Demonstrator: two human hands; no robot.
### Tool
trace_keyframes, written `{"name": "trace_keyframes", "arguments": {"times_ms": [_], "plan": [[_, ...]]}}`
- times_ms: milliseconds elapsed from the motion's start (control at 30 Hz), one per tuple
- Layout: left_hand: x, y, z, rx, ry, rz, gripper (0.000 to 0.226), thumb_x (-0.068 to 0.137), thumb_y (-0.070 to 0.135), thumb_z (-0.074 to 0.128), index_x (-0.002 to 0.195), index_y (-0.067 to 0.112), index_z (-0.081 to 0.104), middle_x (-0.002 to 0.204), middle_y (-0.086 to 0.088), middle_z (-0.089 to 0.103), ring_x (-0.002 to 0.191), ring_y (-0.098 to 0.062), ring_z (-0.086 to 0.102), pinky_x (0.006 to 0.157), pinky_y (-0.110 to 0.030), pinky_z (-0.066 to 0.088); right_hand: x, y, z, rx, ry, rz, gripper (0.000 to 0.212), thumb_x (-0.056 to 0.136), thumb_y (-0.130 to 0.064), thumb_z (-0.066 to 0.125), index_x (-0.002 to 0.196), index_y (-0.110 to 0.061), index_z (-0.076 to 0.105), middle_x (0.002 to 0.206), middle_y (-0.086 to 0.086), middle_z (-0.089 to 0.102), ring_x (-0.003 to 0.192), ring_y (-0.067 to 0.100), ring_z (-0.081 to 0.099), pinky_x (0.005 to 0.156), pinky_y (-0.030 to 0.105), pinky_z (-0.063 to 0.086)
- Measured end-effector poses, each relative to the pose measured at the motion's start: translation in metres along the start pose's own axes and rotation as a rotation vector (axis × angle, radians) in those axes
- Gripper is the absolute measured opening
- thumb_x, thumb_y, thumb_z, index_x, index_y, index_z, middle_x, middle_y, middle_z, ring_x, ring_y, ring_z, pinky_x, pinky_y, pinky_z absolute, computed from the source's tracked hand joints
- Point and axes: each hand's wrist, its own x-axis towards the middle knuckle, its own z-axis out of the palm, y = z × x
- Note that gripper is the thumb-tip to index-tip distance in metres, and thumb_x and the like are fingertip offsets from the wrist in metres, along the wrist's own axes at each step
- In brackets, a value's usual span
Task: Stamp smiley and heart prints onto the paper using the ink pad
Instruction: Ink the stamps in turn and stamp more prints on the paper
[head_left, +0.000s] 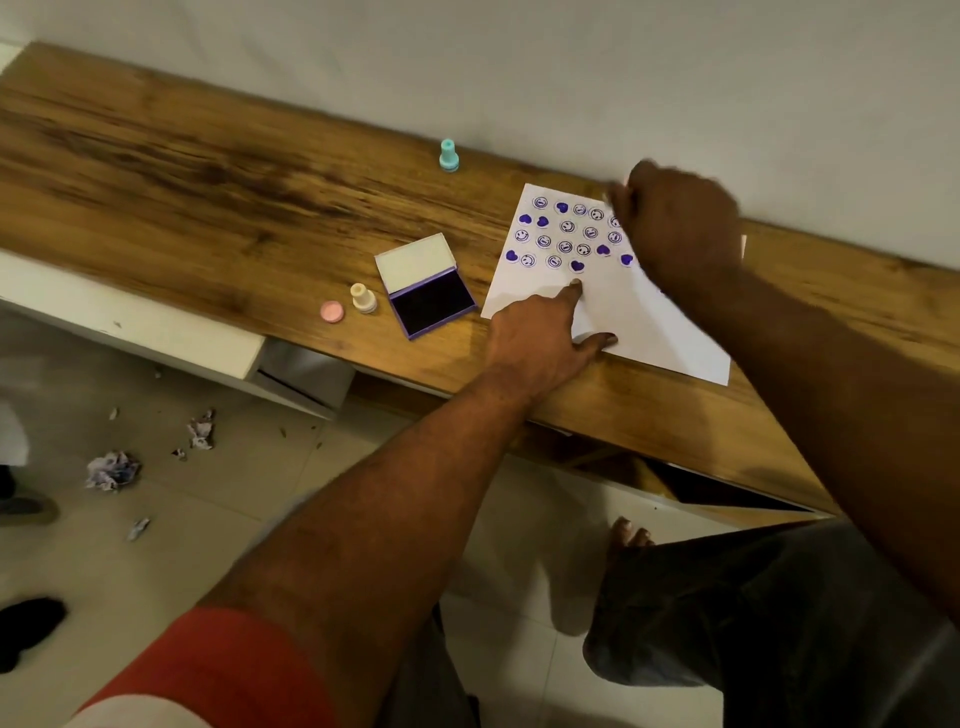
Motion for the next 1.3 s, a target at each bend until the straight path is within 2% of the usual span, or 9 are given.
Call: {"name": "trace_keyframes", "arguments": {"times_ms": [100,267,500,833,900,1000,1100,1167,1300], "plan": [[-0.001,-0.001,0.001,-0.002,0.010,-0.003,0.095,0.086,0.089,0.044,0.155,0.024,0.047,0.123,-0.004,0.073,0.108,-0.027,0.068,0.080,-0.040,0.053,-0.038,-0.014,0.036,0.023,-0.332,0.027,0.050,0.110,-0.044,0.031,0.127,-0.004,0.057,0.105,0.022,0.070,0.095,0.044,0.067,0.073,0.042,0.050],[0.002,-0.002,-0.002,-0.024,-0.003,-0.002,0.095,0.086,0.089,0.042,0.156,0.024,0.046,0.127,-0.004,0.072,0.109,-0.026,0.068,0.079,-0.038,0.052,-0.024,-0.013,0.037,-0.179,-0.391,-0.049,0.051,0.110,-0.045,0.032,0.131,-0.005,0.055,0.100,0.019,0.072,0.089,0.039,0.070,0.064,0.039,0.048],[0.003,-0.001,-0.006,-0.044,-0.030,-0.003,0.093,0.087,0.086,0.049,0.157,0.025,0.044,0.135,-0.003,0.068,0.116,-0.026,0.066,0.086,-0.040,0.052,-0.020,-0.024,0.031,-0.261,-0.464,-0.031,0.046,0.110,-0.042,0.035,0.126,-0.008,0.061,0.113,0.015,0.072,0.103,0.036,0.070,0.066,0.037,0.040],[0.001,0.006,-0.013,-0.007,-0.045,-0.022,0.087,0.087,0.081,0.055,0.151,0.023,0.044,0.117,-0.006,0.072,0.101,-0.027,0.070,0.072,-0.037,0.050,-0.014,-0.031,0.016,-0.268,-0.505,-0.079,0.048,0.110,-0.042,0.033,0.125,-0.012,0.068,0.125,0.012,0.068,0.114,0.034,0.065,0.079,0.039,0.048],[-0.001,0.004,-0.012,-0.002,-0.040,-0.016,0.091,0.088,0.082,0.054,0.156,0.024,0.039,0.124,-0.007,0.071,0.106,-0.028,0.069,0.078,-0.039,0.054,-0.015,-0.025,0.011,-0.190,-0.462,-0.006,0.052,0.109,-0.046,0.031,0.123,-0.013,0.068,0.123,0.015,0.068,0.112,0.037,0.065,0.083,0.042,0.051],[-0.006,-0.005,-0.016,-0.043,0.005,0.030,0.093,0.090,0.082,0.050,0.162,0.027,0.031,0.132,-0.006,0.069,0.112,-0.028,0.067,0.081,-0.039,0.054,-0.020,0.000,0.007,0.140,-0.218,0.279,0.057,0.105,-0.050,0.032,0.102,-0.011,0.073,0.102,0.019,0.072,0.097,0.041,0.067,0.072,0.036,0.045],[-0.013,-0.017,-0.028,-0.068,0.094,0.074,0.085,0.092,0.081,0.048,0.158,0.029,0.039,0.123,-0.004,0.073,0.107,-0.026,0.069,0.074,-0.037,0.051,-0.032,0.020,0.003,0.501,-0.113,0.407,0.048,0.107,-0.044,0.034,0.095,-0.019,0.073,0.087,0.012,0.074,0.074,0.026,0.069,0.065,0.021,0.038],[-0.017,-0.026,-0.037,-0.057,0.130,0.079,0.081,0.093,0.082,0.045,0.155,0.031,0.044,0.110,-0.001,0.076,0.101,-0.024,0.071,0.069,-0.036,0.048,-0.042,0.027,0.000,0.558,-0.125,0.399,0.042,0.107,-0.043,0.037,0.092,-0.023,0.071,0.080,0.005,0.072,0.064,0.015,0.066,0.068,0.014,0.040],[-0.028,-0.051,-0.059,-0.082,0.211,0.059,0.074,0.094,0.080,0.046,0.148,0.030,0.055,0.087,0.003,0.075,0.083,-0.018,0.071,0.062,-0.029,0.044,-0.051,0.023,-0.002,0.558,-0.170,0.334,0.048,0.104,-0.051,0.047,0.101,-0.013,0.076,0.087,0.006,0.076,0.085,0.025,0.070,0.080,0.034,0.050]]}}
